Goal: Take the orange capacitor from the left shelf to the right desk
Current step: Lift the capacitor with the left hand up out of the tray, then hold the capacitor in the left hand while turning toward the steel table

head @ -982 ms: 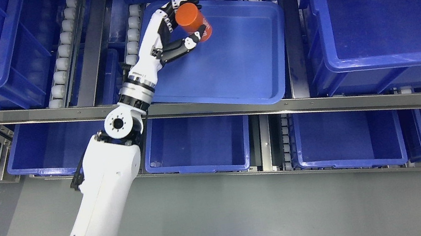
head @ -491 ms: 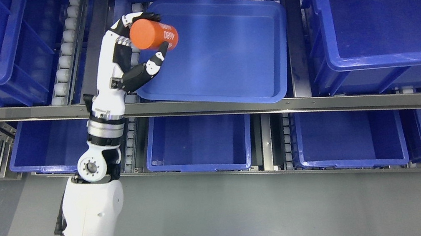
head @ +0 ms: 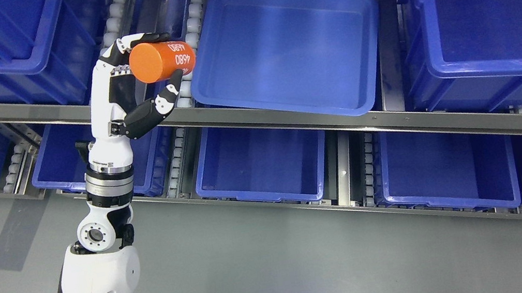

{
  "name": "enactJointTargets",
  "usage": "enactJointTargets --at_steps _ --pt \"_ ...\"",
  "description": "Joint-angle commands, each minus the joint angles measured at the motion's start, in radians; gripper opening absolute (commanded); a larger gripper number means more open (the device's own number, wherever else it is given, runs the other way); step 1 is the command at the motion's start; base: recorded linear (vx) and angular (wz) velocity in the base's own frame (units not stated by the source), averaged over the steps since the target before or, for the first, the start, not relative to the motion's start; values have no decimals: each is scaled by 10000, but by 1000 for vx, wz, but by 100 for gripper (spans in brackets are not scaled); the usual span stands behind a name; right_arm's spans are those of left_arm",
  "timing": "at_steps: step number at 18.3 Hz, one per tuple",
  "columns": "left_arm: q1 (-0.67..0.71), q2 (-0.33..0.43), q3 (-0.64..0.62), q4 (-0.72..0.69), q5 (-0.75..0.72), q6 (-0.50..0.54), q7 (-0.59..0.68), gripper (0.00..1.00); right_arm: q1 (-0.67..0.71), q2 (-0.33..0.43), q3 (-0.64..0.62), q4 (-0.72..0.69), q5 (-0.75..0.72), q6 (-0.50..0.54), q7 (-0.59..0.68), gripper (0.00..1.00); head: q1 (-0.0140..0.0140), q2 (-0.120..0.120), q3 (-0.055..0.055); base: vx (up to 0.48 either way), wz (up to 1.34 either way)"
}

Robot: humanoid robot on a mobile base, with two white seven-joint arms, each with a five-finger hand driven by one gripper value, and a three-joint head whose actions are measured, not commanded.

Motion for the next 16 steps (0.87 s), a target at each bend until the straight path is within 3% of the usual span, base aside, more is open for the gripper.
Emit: enactJointTargets --at_steps 1,16 --pt "262 87 99 -905 -3 -26 -5 3 337 -175 -123 -230 0 -7 6 100 0 0 0 -75 164" --pt "400 -36 -255 -890 -3 -10 10 4 337 -175 -123 -230 0 -7 6 100 0 0 0 -107 -49"
